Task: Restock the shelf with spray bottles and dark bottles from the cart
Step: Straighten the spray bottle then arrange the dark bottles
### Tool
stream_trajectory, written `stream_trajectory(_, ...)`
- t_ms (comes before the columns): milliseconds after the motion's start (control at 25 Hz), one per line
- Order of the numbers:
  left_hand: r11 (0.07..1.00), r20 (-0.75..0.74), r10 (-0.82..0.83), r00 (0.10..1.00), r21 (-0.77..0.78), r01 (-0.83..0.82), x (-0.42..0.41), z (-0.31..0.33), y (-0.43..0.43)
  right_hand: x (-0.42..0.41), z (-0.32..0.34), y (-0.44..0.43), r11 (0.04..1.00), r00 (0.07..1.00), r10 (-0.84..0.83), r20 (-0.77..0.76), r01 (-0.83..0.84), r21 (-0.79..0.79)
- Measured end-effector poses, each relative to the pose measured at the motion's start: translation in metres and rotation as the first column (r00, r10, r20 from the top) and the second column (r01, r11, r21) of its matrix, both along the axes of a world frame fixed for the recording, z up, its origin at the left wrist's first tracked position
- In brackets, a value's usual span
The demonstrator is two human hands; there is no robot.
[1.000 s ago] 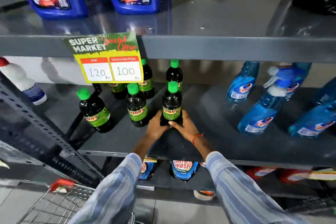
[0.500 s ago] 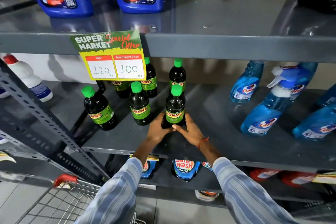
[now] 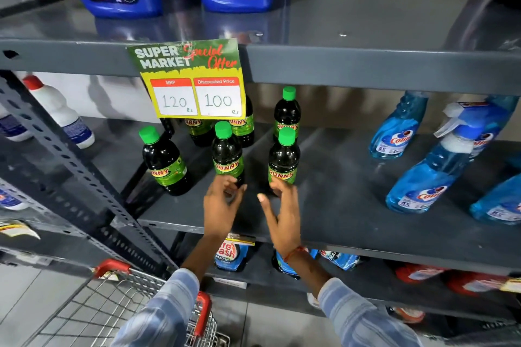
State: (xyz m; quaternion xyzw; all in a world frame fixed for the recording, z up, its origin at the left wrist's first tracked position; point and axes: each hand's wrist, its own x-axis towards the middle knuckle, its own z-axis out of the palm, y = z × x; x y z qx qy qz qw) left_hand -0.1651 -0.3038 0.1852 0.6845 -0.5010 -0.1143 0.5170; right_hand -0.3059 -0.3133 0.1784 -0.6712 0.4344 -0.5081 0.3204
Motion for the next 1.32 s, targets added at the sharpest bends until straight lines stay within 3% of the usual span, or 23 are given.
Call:
stream_trajectory(120, 0.991, -0.125, 0.13, 0.984, -0.005, -0.132, 0.023, -0.004, 0.003, 0.039, -0.003, -0.004, 0.985, 0.976, 0.162, -0.147, -0.151, 0.079)
stream_trajectory(240, 0.985, -0.024, 0.057, 0.998, 0.166, -0.052, 0.033, -0.018, 0.003, 0.064, -0.007, -0.018, 0.956, 0.957, 0.219, -0.19, -0.172, 0.236)
stream_trajectory(360, 0.952, -0.039, -0.076, 0.996, 0.294, 0.084, 0.043, -0.013, -0.011, 0.074, -0.004, -0.039, 0.925, 0.966, 0.224, -0.125, -0.171, 0.339)
stream_trajectory(720, 0.929, -0.099, -0.201, 0.974, 0.296, 0.222, 0.064, -0.011, -0.01, 0.077, -0.013, -0.04, 0.916, 0.958, 0.283, -0.039, -0.258, 0.308)
stream_trajectory(1320, 0.901, -0.119, -0.221, 0.968, 0.355, 0.249, 0.066, -0.01, -0.005, 0.08, -0.01, -0.028, 0.929, 0.966, 0.25, -0.057, -0.223, 0.294)
